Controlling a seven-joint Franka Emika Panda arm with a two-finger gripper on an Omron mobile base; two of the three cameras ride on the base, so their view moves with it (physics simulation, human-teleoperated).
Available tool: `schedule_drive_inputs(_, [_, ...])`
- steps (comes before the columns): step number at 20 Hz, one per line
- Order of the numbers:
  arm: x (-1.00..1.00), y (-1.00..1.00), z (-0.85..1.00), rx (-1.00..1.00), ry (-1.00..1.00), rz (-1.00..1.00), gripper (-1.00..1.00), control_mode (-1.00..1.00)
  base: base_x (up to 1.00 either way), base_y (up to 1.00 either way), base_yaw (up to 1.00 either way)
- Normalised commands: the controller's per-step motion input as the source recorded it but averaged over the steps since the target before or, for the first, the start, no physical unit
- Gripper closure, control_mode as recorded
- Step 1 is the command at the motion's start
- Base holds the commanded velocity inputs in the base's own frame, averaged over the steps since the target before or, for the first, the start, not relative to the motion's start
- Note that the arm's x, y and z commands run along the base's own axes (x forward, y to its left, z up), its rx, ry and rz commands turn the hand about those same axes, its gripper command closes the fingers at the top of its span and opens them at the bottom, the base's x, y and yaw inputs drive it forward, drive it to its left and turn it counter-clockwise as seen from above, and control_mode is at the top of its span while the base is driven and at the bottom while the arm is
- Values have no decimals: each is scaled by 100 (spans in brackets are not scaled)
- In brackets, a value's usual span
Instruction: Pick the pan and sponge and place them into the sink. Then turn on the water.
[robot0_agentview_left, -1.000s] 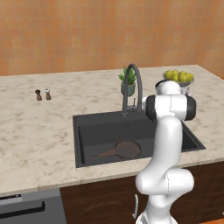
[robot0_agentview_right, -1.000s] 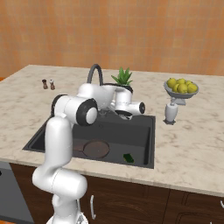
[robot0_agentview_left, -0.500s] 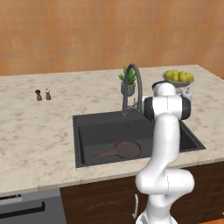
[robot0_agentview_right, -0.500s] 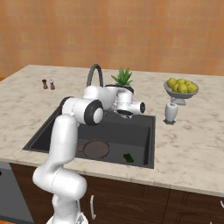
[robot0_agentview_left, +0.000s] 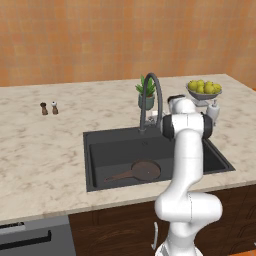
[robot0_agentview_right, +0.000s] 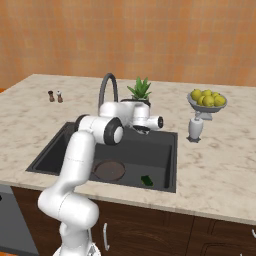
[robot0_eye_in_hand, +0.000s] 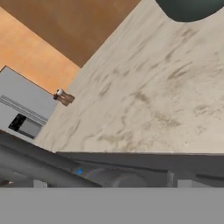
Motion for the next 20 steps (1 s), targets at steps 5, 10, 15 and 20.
schedule_drive_inputs(5, [35,4,-17,0,0,0,-100,-100,0,0,0])
schedule_drive_inputs(10, [4,0,-2,0,0,0,100,-100,0,0,0])
schedule_drive_inputs(15, [0,0,-6,7,6,-7,100,-100,0,0,0])
schedule_drive_inputs(20, [0,-15,0,32,21,-17,100,-100,0,0,0])
